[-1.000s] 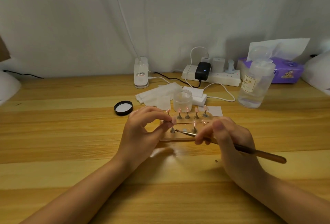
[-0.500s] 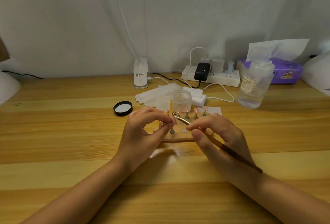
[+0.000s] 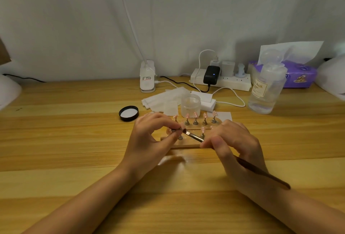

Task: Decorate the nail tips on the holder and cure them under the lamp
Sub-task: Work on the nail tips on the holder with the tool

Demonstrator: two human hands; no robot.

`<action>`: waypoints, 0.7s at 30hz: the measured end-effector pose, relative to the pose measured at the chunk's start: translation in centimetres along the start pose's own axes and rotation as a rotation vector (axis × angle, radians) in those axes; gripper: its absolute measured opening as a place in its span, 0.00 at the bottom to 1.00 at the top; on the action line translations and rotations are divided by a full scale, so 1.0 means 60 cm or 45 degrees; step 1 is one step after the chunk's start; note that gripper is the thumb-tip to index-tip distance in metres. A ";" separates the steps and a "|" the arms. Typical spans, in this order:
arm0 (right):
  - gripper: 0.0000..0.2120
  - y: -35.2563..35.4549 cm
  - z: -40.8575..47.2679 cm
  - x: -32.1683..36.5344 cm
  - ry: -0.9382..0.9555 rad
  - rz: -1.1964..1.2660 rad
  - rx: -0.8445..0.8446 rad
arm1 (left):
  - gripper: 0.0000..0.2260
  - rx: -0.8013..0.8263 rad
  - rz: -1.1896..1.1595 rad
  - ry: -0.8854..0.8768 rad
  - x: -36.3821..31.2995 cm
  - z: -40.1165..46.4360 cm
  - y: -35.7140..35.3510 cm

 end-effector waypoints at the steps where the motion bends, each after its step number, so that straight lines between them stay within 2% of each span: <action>1: 0.16 0.001 0.000 0.001 0.005 -0.002 -0.007 | 0.06 0.005 -0.001 -0.010 -0.002 0.000 -0.001; 6: 0.16 -0.004 0.001 0.003 0.020 -0.063 0.005 | 0.06 -0.003 0.005 -0.017 -0.004 0.001 -0.001; 11: 0.24 0.003 -0.001 0.003 0.034 -0.012 -0.019 | 0.06 0.010 0.001 -0.011 -0.005 0.001 -0.001; 13: 0.23 0.000 0.000 0.004 0.039 -0.044 -0.010 | 0.06 0.009 0.011 -0.022 -0.006 0.001 -0.001; 17: 0.27 -0.003 -0.001 0.003 0.042 -0.053 0.011 | 0.06 0.007 0.007 -0.008 -0.004 0.001 0.000; 21: 0.24 0.001 -0.001 0.003 0.054 -0.038 -0.026 | 0.06 0.011 0.013 -0.015 -0.005 0.001 -0.002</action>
Point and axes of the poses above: each hand's wrist, its own z-axis towards the middle knuckle, its own y-axis out of the back of the hand, x = y × z, the point moved 8 cm from there along z, towards the middle knuckle, and after that the axes turned 10 degrees about -z, right-handed, at the moved point
